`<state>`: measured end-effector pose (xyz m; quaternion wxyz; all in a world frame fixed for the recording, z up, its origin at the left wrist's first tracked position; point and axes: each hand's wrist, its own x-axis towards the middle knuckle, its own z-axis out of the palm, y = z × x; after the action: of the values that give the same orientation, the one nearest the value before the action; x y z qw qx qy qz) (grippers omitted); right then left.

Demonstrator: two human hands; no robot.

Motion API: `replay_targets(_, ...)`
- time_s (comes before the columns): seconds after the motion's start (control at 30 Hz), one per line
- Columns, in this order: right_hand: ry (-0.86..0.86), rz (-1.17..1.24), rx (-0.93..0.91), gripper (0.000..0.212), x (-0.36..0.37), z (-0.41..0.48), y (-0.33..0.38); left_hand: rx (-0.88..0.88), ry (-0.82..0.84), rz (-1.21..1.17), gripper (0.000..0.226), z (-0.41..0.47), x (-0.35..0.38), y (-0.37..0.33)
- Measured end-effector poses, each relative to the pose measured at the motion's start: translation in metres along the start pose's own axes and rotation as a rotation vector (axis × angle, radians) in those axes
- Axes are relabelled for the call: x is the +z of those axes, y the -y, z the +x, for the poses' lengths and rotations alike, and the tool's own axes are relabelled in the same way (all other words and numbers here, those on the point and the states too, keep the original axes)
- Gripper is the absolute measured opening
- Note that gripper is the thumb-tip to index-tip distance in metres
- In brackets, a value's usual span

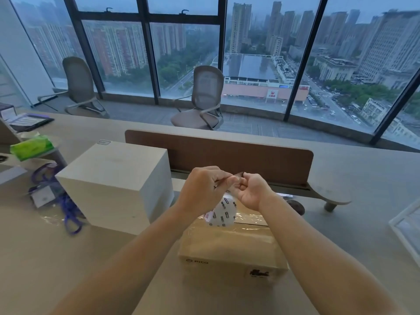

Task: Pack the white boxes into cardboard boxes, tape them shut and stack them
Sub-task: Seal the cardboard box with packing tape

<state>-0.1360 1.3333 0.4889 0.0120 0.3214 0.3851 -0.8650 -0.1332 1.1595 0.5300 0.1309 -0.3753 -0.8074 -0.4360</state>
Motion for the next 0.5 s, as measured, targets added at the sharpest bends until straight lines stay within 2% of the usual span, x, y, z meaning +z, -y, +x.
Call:
replay_targets(0.1, -0.095, 0.004, -0.082, 0.037, -0.017, 0.010, 0.002, -0.017, -0.020, -0.020, 0.022, 0.012, -0.005, -0.004)
replay_targets(0.2, -0.118, -0.240, -0.097, 0.041, -0.032, 0.010, 0.004, -0.068, -0.017, -0.017, 0.021, 0.023, -0.007, -0.002)
replay_targets(0.4, 0.030, -0.870, 0.006, 0.060, -0.051, -0.003, -0.009, -0.150, -0.097, -0.095, 0.023, 0.029, -0.001, 0.000)
replay_targets(0.5, 0.127, -0.859, -0.003, 0.063, -0.051, -0.003, -0.020, -0.184, -0.109, -0.156, 0.023, 0.029, -0.001, 0.001)
